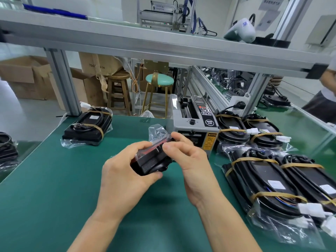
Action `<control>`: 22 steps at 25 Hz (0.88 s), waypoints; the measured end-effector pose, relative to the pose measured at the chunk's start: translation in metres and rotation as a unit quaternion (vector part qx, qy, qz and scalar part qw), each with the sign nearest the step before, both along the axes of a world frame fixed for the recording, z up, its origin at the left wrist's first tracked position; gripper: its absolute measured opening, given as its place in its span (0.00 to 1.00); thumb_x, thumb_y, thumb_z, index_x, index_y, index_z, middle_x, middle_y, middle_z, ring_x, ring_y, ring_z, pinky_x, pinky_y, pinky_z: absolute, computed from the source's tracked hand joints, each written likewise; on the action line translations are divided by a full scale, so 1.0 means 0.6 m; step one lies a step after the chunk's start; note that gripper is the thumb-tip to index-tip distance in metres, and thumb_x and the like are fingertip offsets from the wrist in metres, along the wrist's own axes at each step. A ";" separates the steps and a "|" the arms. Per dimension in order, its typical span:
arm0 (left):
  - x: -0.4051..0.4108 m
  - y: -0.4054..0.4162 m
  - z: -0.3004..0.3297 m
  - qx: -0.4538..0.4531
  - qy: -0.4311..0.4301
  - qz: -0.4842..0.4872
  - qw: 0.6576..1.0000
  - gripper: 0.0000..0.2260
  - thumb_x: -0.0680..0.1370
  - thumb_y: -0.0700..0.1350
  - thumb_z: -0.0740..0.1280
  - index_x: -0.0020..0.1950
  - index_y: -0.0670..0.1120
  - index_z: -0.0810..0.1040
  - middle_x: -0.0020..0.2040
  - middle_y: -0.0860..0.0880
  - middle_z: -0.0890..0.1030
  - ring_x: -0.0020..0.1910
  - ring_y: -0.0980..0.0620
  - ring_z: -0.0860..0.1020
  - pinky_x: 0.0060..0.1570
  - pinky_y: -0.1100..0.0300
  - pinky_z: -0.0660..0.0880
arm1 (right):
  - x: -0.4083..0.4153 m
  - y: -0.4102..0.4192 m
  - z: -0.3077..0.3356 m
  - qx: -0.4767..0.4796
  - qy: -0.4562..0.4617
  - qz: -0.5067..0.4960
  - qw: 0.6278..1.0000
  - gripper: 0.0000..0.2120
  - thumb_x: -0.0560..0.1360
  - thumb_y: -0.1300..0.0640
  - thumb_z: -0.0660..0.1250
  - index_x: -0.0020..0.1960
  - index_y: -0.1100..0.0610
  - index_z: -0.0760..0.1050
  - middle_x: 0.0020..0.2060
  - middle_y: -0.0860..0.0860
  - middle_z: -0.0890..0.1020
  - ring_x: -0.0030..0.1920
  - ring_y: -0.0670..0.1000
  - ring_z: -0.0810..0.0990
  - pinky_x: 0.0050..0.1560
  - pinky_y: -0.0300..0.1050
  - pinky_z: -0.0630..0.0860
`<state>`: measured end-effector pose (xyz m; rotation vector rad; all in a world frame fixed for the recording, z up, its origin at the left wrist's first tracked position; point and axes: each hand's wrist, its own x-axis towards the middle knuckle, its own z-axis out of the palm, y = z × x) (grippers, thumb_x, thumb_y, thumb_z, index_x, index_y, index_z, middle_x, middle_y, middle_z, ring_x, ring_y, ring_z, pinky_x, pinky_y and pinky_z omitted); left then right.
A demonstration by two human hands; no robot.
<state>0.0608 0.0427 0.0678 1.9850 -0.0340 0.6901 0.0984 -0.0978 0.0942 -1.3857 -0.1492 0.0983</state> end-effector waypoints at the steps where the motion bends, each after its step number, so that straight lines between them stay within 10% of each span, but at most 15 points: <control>1: -0.001 -0.002 0.000 -0.004 0.001 0.002 1.000 0.28 0.56 0.40 0.82 0.53 0.55 0.80 0.44 0.60 0.83 0.43 0.58 0.81 0.50 0.60 0.75 | 0.001 0.002 -0.002 0.006 0.003 -0.012 1.000 0.06 0.71 0.62 0.72 0.36 0.55 0.84 0.61 0.43 0.76 0.58 0.33 0.75 0.59 0.37 0.67; 22: -0.007 -0.011 0.003 -0.018 0.010 0.003 1.000 0.28 0.56 0.39 0.81 0.53 0.53 0.81 0.45 0.58 0.83 0.43 0.57 0.80 0.50 0.61 0.75 | 0.005 0.019 -0.027 -0.048 -0.045 -0.090 0.994 0.10 0.70 0.61 0.73 0.32 0.52 0.82 0.59 0.41 0.75 0.56 0.32 0.74 0.48 0.24 0.68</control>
